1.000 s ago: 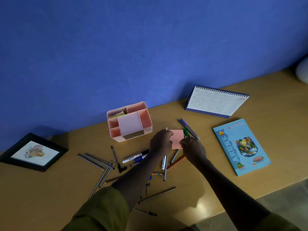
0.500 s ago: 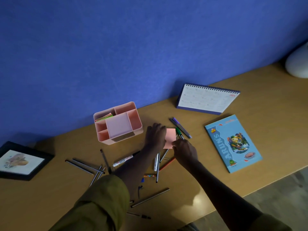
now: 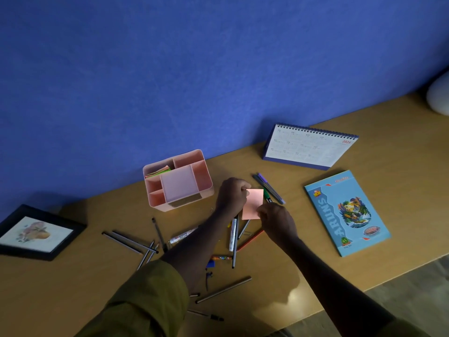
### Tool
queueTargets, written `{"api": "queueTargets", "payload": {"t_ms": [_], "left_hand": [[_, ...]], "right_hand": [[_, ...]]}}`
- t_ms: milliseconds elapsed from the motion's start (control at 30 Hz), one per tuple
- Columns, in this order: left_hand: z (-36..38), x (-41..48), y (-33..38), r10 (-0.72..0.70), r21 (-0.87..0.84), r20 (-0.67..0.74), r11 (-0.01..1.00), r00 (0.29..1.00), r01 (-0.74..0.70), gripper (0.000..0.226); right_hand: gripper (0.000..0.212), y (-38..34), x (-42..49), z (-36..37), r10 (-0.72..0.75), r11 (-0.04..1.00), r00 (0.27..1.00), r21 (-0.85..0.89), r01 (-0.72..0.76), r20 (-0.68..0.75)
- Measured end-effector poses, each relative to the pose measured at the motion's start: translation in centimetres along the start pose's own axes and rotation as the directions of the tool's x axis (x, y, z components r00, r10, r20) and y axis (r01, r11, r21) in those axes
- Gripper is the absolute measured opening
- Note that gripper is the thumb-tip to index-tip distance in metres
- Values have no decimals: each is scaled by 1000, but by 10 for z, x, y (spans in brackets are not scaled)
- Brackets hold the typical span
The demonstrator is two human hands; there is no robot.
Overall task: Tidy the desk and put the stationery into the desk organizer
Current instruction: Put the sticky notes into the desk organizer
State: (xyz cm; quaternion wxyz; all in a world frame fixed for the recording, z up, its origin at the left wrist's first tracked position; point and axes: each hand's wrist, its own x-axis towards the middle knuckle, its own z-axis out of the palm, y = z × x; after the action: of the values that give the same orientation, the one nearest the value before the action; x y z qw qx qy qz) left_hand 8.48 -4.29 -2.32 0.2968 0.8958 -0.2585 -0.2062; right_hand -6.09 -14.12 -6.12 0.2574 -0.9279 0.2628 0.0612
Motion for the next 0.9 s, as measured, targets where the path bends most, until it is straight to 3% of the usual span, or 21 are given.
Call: {"api": "queueTargets", "payload": {"t_ms": [167, 267, 333, 467, 733, 900], "left_hand": [[-15, -8, -7, -53, -133, -20, 990, 998, 50, 19], [-30, -13, -11, -41, -185, -36, 982, 999, 33, 17], [-43, -18, -14, -29, -226, -52, 974, 998, 17, 16], [-71, -28, -22, -15, -262, -109, 965, 994, -14, 15], [-132, -48, -42, -8, -278, -286, 958, 958, -75, 15], [-173, -54, -63, 58, -139, -456, 981, 888, -135, 19]], "right_hand": [[14, 4, 10, -24, -5, 985, 973, 167, 44, -230], [38, -2, 22, -42, 53, 958, 972, 287, 15, -230], [43, -11, 28, -56, -33, 951, 979, 296, 93, -201], [19, -33, 38, -73, -301, 911, 918, 208, 357, -258], [9, -99, 55, -85, -399, 841, 882, 283, 461, -252], [9, -152, 69, -86, -471, 803, 834, 251, 540, -286]]}}
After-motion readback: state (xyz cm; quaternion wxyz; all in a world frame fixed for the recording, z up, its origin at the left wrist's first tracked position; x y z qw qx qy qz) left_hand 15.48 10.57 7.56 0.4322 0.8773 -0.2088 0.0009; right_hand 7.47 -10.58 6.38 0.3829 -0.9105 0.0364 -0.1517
